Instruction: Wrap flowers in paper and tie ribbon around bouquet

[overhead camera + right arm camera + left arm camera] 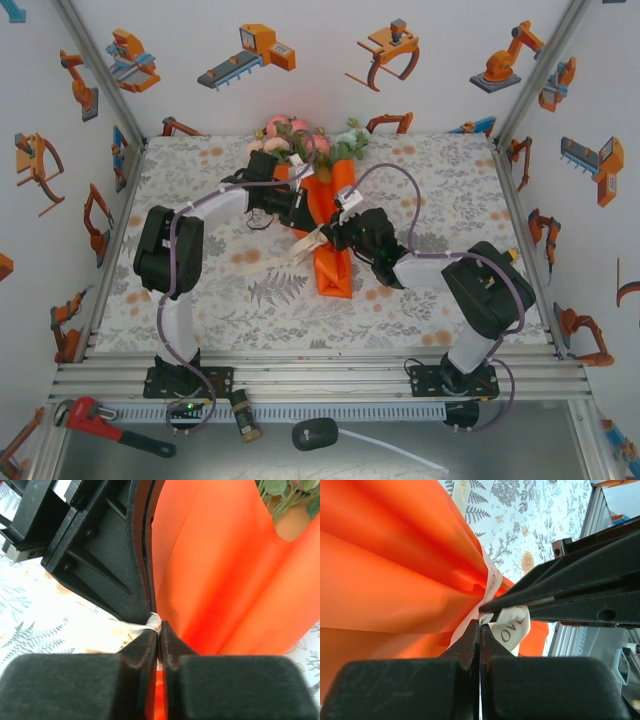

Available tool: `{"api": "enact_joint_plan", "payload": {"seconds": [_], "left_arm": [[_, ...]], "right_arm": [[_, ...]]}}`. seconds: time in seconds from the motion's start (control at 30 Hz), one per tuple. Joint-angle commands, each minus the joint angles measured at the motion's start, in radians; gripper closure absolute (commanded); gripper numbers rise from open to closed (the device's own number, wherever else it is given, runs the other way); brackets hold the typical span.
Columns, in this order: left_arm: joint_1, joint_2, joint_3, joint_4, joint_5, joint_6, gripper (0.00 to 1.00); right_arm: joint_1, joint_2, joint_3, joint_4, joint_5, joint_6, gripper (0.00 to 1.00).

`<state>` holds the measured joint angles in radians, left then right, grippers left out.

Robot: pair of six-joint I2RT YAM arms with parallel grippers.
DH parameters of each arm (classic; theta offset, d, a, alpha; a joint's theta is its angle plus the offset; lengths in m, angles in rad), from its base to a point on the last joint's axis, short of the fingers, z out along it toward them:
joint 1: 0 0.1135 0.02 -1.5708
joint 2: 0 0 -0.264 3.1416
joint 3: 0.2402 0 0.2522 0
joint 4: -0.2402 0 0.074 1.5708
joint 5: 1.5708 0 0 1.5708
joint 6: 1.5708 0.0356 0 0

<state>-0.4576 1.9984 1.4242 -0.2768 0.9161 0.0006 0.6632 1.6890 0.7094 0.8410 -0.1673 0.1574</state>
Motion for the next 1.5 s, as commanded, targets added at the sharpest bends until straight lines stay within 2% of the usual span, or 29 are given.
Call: {"api": "enact_joint_plan", "payload": {"seconds": [0.0, 0.23, 0.37, 0.4, 0.43, 0.5, 0.57, 0.7, 0.9, 1.07, 1.27, 1.47], "left_arm": [[0.007, -0.049, -0.027, 0.099, -0.05, -0.02, 1.0], [0.008, -0.085, -0.065, 0.181, -0.069, -0.051, 1.0], [0.001, -0.09, -0.076, 0.194, -0.058, -0.046, 1.0], [-0.003, -0.09, -0.077, 0.19, -0.056, -0.042, 1.0], [-0.004, -0.09, -0.075, 0.185, -0.053, -0.038, 1.0], [-0.006, -0.088, -0.075, 0.181, -0.049, -0.034, 1.0], [-0.01, -0.091, -0.076, 0.18, -0.044, -0.03, 1.0], [-0.016, -0.108, -0.088, 0.188, -0.042, -0.026, 1.0], [-0.017, -0.12, -0.092, 0.172, -0.044, -0.013, 1.0], [-0.018, -0.125, -0.094, 0.175, -0.046, -0.011, 1.0], [-0.018, -0.123, -0.093, 0.175, -0.04, -0.007, 1.0], [-0.027, -0.118, -0.088, 0.174, -0.022, -0.006, 1.0]], "right_arm": [[0.008, -0.025, -0.042, 0.059, -0.089, 0.008, 0.79], [0.007, -0.053, -0.13, 0.062, -0.214, 0.056, 0.67], [-0.012, -0.132, -0.146, 0.059, -0.264, 0.099, 0.55], [-0.032, -0.153, -0.141, 0.052, -0.3, 0.124, 0.48], [-0.059, -0.167, -0.128, 0.038, -0.337, 0.165, 0.33], [-0.113, -0.176, -0.091, 0.019, -0.406, 0.24, 0.3], [-0.153, -0.166, -0.045, -0.003, -0.435, 0.286, 0.3], [-0.193, -0.104, 0.051, -0.083, -0.421, 0.299, 0.37], [-0.205, 0.025, 0.158, -0.162, -0.46, 0.267, 0.45], [-0.205, 0.073, 0.171, -0.163, -0.501, 0.265, 0.48], [-0.205, 0.098, 0.175, -0.161, -0.527, 0.273, 0.66], [-0.204, 0.111, 0.188, -0.141, -0.529, 0.293, 0.75]]}}
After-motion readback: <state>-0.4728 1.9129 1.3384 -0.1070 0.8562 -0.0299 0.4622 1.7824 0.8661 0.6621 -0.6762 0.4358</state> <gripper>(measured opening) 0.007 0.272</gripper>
